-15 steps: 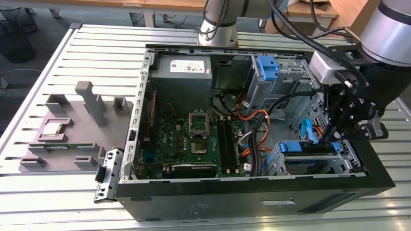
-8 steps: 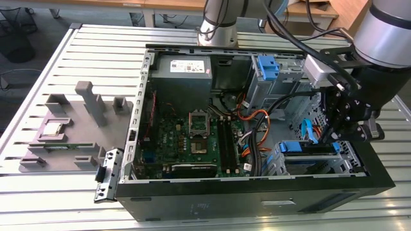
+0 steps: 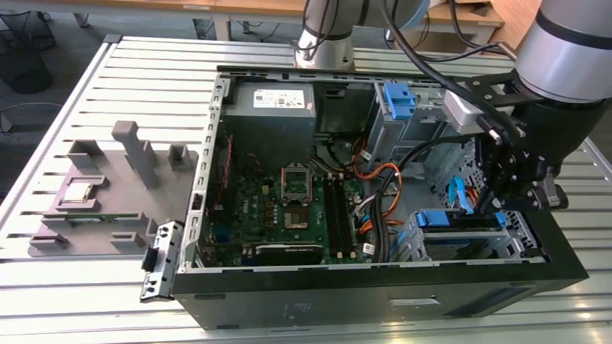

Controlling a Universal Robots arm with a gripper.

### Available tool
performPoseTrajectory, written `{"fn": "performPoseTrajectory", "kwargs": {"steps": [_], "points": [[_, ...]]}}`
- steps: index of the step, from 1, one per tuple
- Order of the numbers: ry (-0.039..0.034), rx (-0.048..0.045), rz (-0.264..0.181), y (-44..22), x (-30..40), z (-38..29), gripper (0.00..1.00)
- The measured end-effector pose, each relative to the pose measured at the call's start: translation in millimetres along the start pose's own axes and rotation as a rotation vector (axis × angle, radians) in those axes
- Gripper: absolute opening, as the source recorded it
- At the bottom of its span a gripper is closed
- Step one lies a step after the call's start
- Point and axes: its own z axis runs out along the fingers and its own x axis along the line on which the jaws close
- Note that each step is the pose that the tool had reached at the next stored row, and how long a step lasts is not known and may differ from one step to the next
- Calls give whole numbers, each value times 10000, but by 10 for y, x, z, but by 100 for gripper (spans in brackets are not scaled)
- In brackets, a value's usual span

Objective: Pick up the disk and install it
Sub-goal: 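Insert the second disk wire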

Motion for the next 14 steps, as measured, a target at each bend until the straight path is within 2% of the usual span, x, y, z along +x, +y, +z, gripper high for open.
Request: {"fn": "performPoseTrajectory", "kwargs": {"steps": [8,12,14], "points": [[-15,79,12,21,4,8,17],[-27,227,26,47,4,12,17],[-43,262,31,54,4,13,17]]}}
